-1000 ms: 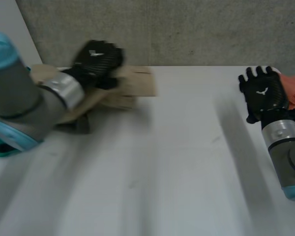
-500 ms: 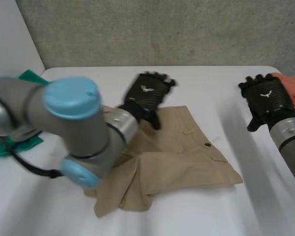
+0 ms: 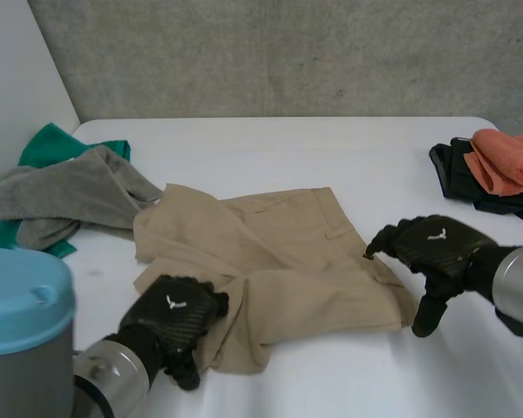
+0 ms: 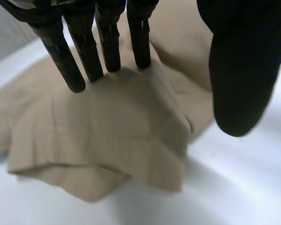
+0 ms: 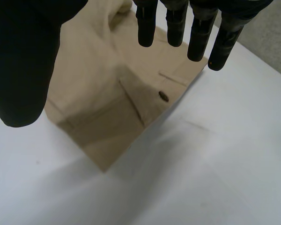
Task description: Fold the laundry.
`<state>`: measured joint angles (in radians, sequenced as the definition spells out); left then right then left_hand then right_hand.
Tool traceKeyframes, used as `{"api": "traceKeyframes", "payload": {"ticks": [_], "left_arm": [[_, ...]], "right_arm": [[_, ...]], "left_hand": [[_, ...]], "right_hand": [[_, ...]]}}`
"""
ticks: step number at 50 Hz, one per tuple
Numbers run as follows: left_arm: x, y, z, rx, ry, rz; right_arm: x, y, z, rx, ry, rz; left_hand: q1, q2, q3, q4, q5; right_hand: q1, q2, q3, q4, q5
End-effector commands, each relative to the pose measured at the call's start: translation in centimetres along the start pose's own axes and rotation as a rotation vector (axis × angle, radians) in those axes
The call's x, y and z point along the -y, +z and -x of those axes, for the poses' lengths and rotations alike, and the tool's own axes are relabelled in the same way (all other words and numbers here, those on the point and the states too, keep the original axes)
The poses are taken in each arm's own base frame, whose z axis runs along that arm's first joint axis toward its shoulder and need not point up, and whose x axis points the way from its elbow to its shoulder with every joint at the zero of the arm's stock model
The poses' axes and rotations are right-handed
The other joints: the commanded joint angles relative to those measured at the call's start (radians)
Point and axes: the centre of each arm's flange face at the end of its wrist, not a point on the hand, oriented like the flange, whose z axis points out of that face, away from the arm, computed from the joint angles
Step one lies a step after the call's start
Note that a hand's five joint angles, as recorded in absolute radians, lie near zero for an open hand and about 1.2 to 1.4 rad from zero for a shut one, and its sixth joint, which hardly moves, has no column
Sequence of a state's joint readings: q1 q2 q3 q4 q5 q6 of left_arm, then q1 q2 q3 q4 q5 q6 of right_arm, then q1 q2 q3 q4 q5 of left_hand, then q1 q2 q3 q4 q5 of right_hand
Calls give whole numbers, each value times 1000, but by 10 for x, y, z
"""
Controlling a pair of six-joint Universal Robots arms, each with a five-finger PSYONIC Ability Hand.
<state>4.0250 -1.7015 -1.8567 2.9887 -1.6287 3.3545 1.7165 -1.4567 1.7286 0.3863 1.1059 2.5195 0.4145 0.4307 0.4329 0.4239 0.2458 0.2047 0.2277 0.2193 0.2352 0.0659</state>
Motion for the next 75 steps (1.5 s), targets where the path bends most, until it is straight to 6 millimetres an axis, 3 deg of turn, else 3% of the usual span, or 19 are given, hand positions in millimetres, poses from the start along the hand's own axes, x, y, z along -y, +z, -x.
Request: {"api": "traceKeyframes", "payload": {"ticks": [1, 4, 6, 8, 16, 23, 27, 31, 34, 39, 45, 50, 54, 62, 66, 70, 71, 74, 75], "left_arm": [[-11, 28, -2, 7, -48, 10], [-11, 38, 0, 42, -48, -8], [-10, 44, 3, 80, -43, -20], [-8, 45, 5, 107, -42, -34], [2, 52, 11, 183, -47, -142], [-6, 57, 19, 216, 51, -118], [-5, 57, 25, 241, 80, -128], [11, 46, 31, 261, 81, -187], [28, 31, 36, 279, 86, -240], [67, -13, 41, 264, 97, -351], [122, -67, 48, 202, 102, -511], [141, -76, 63, 223, 88, -521], [140, -52, 82, 231, 72, -450], [124, 35, 102, 138, 47, -297], [129, 77, 112, 131, 46, -290], [157, 106, 128, 178, 66, -417], [176, 111, 135, 216, 87, -521], [212, 107, 151, 303, 108, -718], [235, 99, 157, 350, 126, -853]], "right_arm": [[-31, 27, 4, -28, -7, 10], [-40, 40, 5, -54, -21, 16], [-39, 49, 13, -62, -56, -5], [-37, 52, 16, -79, -81, -31], [-34, 58, 16, -162, -116, -83], [-26, 59, 10, -187, -128, -107], [-21, 60, 4, -222, -132, -111], [-11, 57, -5, -272, -143, -124], [14, 43, -16, -340, -168, -180], [55, 9, -32, -409, -195, -259], [114, -46, -41, -451, -232, -357], [132, -65, -43, -462, -277, -349], [129, -57, -43, -442, -329, -289], [105, 18, -38, -309, -352, -165], [101, 58, -51, -351, -324, -177], [120, 84, -68, -481, -302, -317], [137, 88, -73, -545, -304, -425], [165, 86, -83, -650, -314, -611], [183, 80, -91, -726, -326, -729]], "left_hand": [[-63, -79, -81, -72, -69], [-60, -76, -78, -69, -66], [-57, -73, -76, -67, -63], [-45, -62, -64, -55, -51], [125, 109, 106, 115, 119], [477, 460, 458, 467, 471], [963, 947, 945, 954, 958], [982, 966, 963, 972, 976], [982, 966, 963, 972, 976], [982, 966, 963, 972, 976], [982, 966, 963, 972, 976], [982, 966, 963, 972, 976], [982, 966, 963, 972, 976], [982, 966, 963, 972, 976], [982, 966, 963, 972, 976], [982, 966, 963, 972, 976], [982, 966, 963, 972, 976], [982, 966, 963, 972, 976], [982, 966, 963, 972, 976]], "right_hand": [[159, 136, 144, 128, 123], [504, 481, 490, 474, 469], [937, 914, 923, 907, 902], [1191, 1168, 1176, 1160, 1155], [1192, 1169, 1177, 1161, 1156], [1192, 1169, 1177, 1161, 1156], [1192, 1169, 1177, 1161, 1156], [1192, 1169, 1177, 1161, 1156], [1192, 1169, 1177, 1161, 1156], [1192, 1169, 1177, 1161, 1156], [1192, 1169, 1177, 1161, 1156], [1192, 1169, 1177, 1161, 1156], [1192, 1169, 1177, 1161, 1156], [1192, 1169, 1177, 1161, 1156], [1192, 1169, 1177, 1161, 1156], [1192, 1169, 1177, 1161, 1156], [1192, 1169, 1177, 1161, 1156], [1192, 1169, 1177, 1161, 1156], [1192, 1169, 1177, 1161, 1156]]}}
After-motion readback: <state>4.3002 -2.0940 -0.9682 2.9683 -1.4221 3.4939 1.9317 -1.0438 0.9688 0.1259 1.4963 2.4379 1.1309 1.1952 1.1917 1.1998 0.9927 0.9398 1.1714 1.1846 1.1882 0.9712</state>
